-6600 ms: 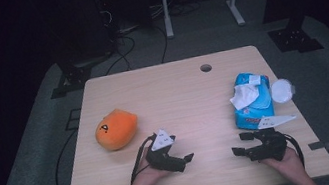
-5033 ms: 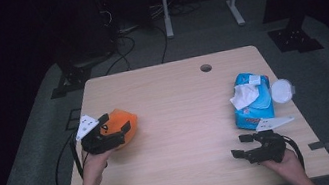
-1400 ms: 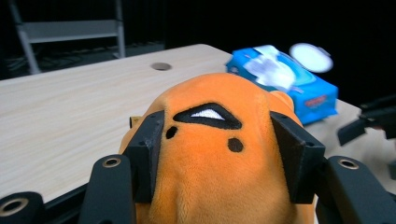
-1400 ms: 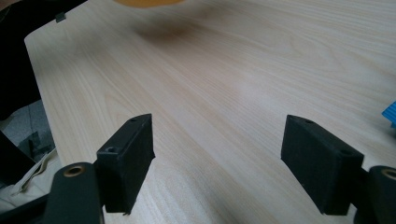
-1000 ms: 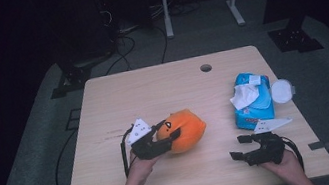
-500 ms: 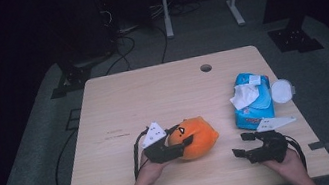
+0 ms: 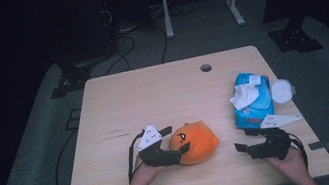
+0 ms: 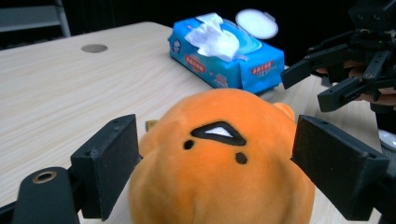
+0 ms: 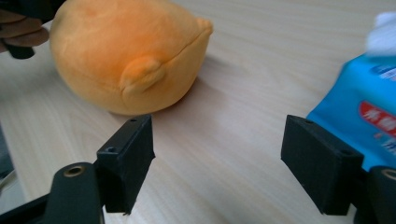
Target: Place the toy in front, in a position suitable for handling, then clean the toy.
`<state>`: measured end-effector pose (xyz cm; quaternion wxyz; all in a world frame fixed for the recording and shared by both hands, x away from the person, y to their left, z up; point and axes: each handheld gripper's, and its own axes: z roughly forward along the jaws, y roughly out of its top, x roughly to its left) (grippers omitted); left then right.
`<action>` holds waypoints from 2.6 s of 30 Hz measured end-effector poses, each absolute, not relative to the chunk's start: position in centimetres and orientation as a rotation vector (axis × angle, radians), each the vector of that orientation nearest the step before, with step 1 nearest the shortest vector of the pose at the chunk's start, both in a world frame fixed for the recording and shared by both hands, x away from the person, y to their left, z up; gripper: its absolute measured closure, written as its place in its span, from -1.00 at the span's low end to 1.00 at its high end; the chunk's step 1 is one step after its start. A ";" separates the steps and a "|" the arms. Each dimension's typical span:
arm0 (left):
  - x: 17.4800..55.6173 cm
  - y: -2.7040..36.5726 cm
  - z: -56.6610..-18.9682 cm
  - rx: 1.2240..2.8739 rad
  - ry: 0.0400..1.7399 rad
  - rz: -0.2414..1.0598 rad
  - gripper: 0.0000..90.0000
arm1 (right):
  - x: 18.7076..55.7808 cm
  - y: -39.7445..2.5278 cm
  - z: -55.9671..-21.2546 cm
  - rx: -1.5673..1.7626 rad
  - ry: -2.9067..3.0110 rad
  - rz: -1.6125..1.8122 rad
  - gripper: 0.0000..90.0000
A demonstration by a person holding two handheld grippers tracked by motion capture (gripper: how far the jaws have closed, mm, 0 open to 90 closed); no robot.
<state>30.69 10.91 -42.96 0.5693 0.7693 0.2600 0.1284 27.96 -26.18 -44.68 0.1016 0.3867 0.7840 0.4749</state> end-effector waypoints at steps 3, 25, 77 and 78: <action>30.7 11.5 -43.1 1.809 0.618 0.315 -0.68 | 27.8 -26.6 -43.9 1.139 2.254 1.405 -0.45; 30.8 11.1 -44.2 1.875 0.614 0.277 -0.69 | 35.2 -30.1 -41.2 1.185 2.064 1.248 -0.33; 30.8 10.8 -45.3 1.903 0.606 0.194 -0.77 | 35.0 -32.5 -41.6 1.310 1.991 1.344 0.93; 30.8 10.8 -45.4 1.902 0.609 0.191 -0.77 | 34.7 -32.6 -41.5 1.302 1.991 1.360 0.93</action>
